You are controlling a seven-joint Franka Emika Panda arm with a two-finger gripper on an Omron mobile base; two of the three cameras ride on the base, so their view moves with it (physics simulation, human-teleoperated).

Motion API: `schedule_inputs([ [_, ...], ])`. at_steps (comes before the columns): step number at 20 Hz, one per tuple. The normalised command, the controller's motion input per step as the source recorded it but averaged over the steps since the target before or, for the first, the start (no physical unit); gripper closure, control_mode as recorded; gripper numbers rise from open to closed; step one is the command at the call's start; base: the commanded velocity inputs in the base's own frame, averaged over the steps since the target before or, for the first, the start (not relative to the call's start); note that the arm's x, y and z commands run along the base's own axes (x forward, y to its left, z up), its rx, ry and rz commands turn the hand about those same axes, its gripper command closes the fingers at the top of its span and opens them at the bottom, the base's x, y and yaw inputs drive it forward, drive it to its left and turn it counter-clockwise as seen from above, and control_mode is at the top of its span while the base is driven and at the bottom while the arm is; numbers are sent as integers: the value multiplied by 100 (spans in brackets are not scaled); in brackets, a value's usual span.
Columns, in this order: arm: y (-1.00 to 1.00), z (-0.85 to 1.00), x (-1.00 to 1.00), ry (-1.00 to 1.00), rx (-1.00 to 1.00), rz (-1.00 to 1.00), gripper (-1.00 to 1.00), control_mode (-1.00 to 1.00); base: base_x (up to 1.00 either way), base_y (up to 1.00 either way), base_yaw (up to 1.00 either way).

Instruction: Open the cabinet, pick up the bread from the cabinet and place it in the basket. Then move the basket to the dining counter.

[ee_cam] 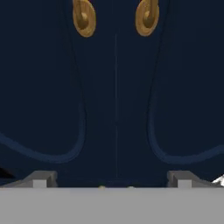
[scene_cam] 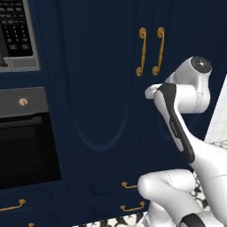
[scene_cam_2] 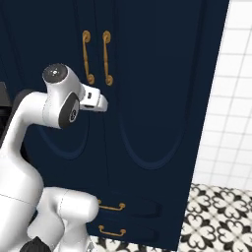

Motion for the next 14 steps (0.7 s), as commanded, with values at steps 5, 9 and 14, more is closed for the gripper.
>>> schedule_inputs([
  [5, -14, 65, 83, -22, 0, -4, -100, -100, 0, 0, 0],
  [9, -16, 76, 70, -17, 0, -9, -100, -100, 0, 0, 0],
  [14, -34, 56, 44, -1, 0, -2, -100, -100, 0, 0, 0],
])
